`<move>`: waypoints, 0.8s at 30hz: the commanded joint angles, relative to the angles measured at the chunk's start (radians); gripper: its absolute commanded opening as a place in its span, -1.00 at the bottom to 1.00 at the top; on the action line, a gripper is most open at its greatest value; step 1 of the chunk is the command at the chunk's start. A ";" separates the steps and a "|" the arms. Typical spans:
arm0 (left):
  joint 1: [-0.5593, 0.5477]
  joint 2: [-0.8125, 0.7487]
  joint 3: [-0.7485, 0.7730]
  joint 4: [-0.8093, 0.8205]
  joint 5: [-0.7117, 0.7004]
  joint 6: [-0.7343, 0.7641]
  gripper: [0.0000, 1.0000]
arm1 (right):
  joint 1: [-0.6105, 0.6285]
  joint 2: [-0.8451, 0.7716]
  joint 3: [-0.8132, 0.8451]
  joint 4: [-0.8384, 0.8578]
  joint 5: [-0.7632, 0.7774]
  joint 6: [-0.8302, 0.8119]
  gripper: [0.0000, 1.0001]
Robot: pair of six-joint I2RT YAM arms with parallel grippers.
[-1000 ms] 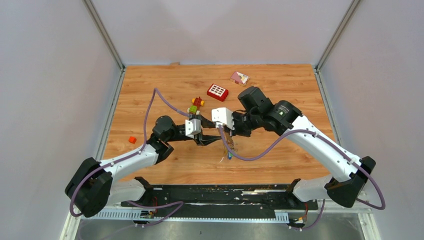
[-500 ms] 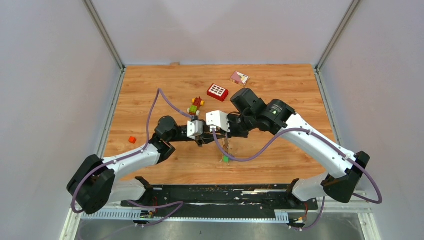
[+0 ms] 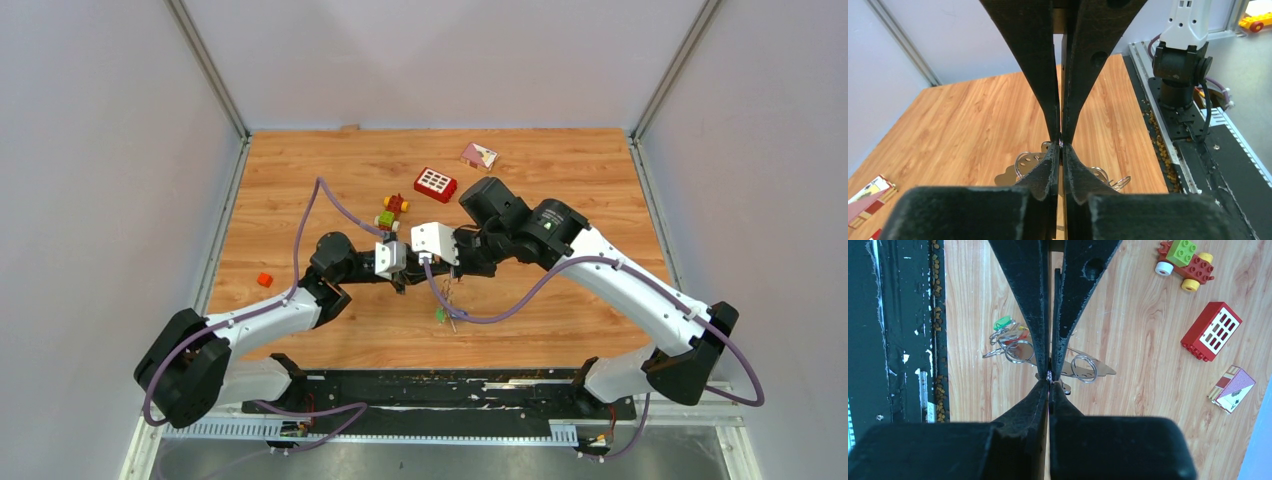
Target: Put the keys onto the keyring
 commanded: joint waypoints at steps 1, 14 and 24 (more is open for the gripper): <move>-0.007 -0.006 0.015 0.051 0.002 -0.006 -1.00 | 0.006 -0.008 0.016 0.037 0.005 0.016 -1.00; 0.009 -0.030 -0.053 0.272 -0.030 -0.168 -1.00 | -0.018 -0.127 -0.154 0.165 0.001 0.036 -0.39; 0.009 -0.023 -0.055 0.306 -0.005 -0.214 -1.00 | -0.033 -0.199 -0.217 0.246 -0.094 0.040 -0.31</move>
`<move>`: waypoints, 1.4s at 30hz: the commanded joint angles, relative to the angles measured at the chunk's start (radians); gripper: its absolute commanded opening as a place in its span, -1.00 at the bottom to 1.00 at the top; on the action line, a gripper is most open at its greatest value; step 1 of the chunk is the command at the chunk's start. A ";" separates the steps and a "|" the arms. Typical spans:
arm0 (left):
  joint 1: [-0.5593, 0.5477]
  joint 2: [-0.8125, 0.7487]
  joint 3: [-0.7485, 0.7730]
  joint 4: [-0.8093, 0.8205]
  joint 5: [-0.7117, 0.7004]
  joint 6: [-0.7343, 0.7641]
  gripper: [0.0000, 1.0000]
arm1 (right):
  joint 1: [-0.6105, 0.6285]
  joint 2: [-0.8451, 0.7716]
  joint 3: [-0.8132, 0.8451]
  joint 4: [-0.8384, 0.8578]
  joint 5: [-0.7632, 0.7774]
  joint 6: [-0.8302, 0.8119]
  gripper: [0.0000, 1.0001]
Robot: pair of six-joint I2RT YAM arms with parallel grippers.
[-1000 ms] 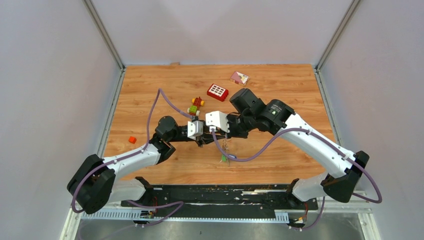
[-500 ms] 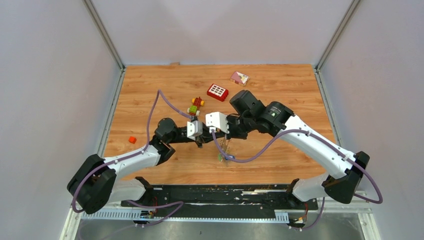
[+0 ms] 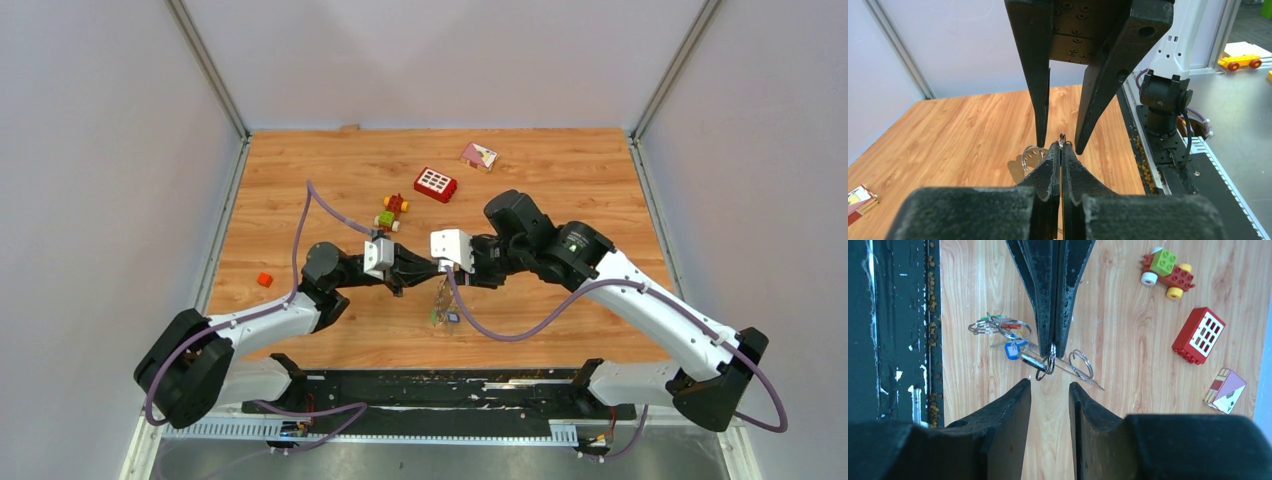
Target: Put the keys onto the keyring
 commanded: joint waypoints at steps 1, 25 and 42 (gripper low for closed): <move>0.005 -0.020 0.003 0.096 0.018 -0.032 -1.00 | -0.006 -0.034 -0.006 0.082 -0.063 0.015 -0.31; 0.016 -0.013 -0.014 0.150 -0.021 -0.069 -1.00 | -0.015 -0.069 -0.068 0.150 -0.085 0.032 -0.33; 0.020 -0.004 -0.009 0.147 -0.004 -0.076 -1.00 | -0.026 -0.071 0.004 0.155 -0.125 0.023 -0.30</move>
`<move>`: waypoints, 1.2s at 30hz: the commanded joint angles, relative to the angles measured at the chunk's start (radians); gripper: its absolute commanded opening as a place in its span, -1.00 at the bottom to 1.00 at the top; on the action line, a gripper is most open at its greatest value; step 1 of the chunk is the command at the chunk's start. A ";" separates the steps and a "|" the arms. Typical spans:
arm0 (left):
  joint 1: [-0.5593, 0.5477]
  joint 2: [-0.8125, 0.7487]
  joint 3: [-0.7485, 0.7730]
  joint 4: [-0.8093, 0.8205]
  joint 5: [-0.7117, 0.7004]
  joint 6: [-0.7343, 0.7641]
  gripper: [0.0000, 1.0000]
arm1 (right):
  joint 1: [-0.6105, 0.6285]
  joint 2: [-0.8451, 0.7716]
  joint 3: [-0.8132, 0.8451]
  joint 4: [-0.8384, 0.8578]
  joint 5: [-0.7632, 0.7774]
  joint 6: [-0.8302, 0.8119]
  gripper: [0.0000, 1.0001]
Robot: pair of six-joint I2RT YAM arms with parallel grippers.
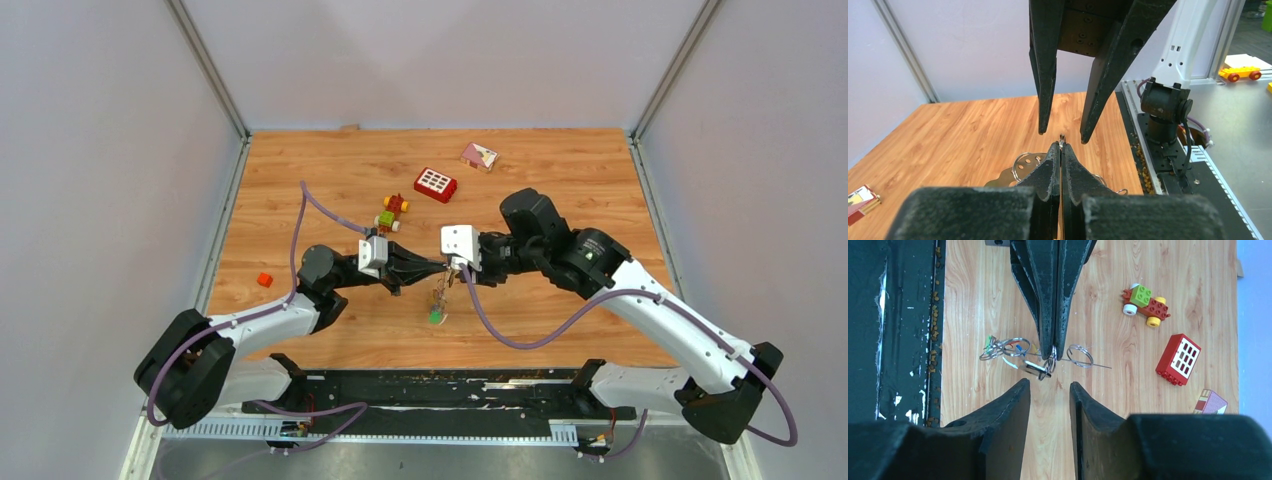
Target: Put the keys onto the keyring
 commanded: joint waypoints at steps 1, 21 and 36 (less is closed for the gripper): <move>0.003 -0.005 0.009 0.068 0.004 -0.011 -1.00 | -0.003 0.018 0.054 0.039 -0.042 0.001 -0.31; 0.003 -0.006 0.007 0.067 0.000 -0.008 -1.00 | -0.004 0.045 0.047 0.061 -0.070 0.004 -1.00; 0.003 -0.067 0.091 -0.287 0.046 0.289 -0.04 | 0.000 0.173 0.222 -0.220 -0.012 -0.058 -1.00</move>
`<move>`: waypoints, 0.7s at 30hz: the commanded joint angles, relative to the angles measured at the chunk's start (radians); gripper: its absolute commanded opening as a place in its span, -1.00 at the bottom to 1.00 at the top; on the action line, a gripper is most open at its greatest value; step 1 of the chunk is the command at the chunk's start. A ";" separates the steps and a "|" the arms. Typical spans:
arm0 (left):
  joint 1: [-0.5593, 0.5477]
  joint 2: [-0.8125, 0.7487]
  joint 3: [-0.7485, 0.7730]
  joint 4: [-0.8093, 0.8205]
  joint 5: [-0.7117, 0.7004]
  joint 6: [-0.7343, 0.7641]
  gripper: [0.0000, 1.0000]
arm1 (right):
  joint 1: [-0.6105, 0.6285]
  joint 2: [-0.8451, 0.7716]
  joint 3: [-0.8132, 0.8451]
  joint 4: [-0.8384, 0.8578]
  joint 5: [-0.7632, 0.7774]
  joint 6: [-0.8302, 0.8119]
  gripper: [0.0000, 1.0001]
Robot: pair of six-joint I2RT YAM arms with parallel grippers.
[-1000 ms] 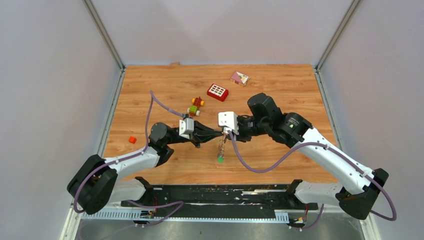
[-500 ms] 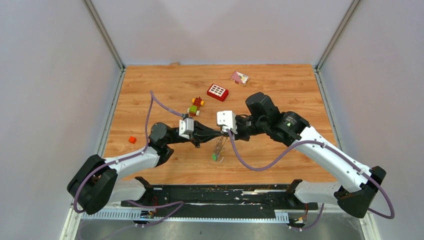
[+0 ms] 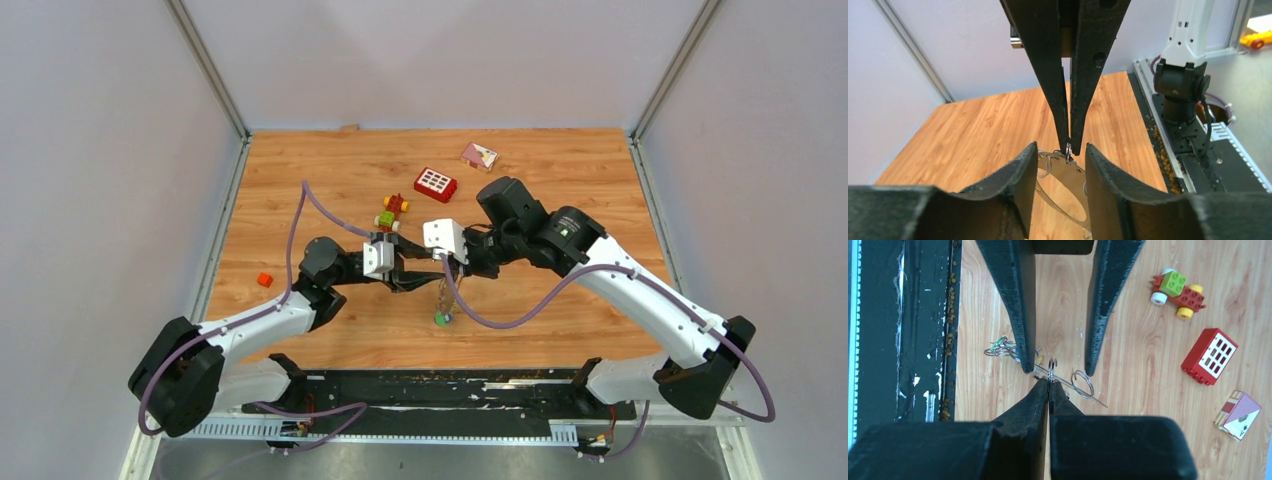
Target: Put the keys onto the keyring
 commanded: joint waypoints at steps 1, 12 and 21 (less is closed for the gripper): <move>0.002 -0.023 0.050 -0.113 0.019 0.119 -0.03 | 0.005 0.039 0.098 -0.097 0.024 -0.028 -1.00; -0.006 0.003 0.065 -0.141 0.037 0.132 -0.23 | 0.037 0.107 0.179 -0.160 0.084 -0.015 -1.00; -0.022 0.019 0.068 -0.127 0.032 0.120 -0.37 | 0.053 0.130 0.190 -0.165 0.094 -0.006 -1.00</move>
